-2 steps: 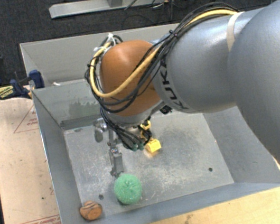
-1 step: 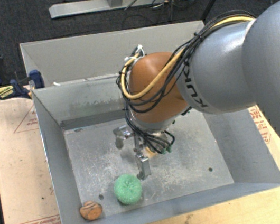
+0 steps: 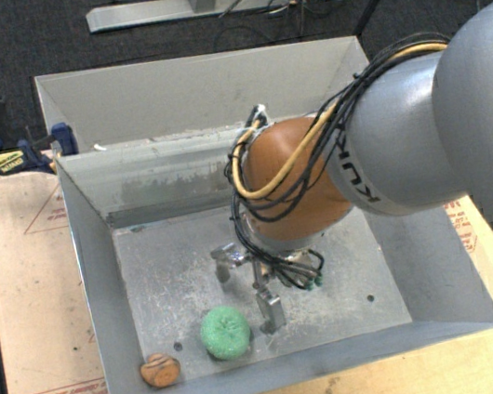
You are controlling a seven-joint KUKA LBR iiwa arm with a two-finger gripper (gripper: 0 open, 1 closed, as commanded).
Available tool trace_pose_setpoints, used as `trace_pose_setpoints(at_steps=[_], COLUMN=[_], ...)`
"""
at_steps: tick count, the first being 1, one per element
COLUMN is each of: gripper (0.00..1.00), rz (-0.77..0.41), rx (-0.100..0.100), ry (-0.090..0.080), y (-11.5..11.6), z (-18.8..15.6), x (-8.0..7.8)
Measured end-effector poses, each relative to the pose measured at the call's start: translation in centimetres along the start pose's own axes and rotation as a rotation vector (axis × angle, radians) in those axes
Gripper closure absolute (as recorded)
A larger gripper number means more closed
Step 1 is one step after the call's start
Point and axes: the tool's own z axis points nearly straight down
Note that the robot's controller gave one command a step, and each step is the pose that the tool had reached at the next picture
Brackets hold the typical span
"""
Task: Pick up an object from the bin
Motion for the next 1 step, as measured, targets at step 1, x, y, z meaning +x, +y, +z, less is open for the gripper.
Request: trace_pose_setpoints(at_steps=[1], gripper=[0.00], rz=[-0.055], rx=[-0.006], ry=[-0.003], y=[3.29], z=[1.91], x=[1.40])
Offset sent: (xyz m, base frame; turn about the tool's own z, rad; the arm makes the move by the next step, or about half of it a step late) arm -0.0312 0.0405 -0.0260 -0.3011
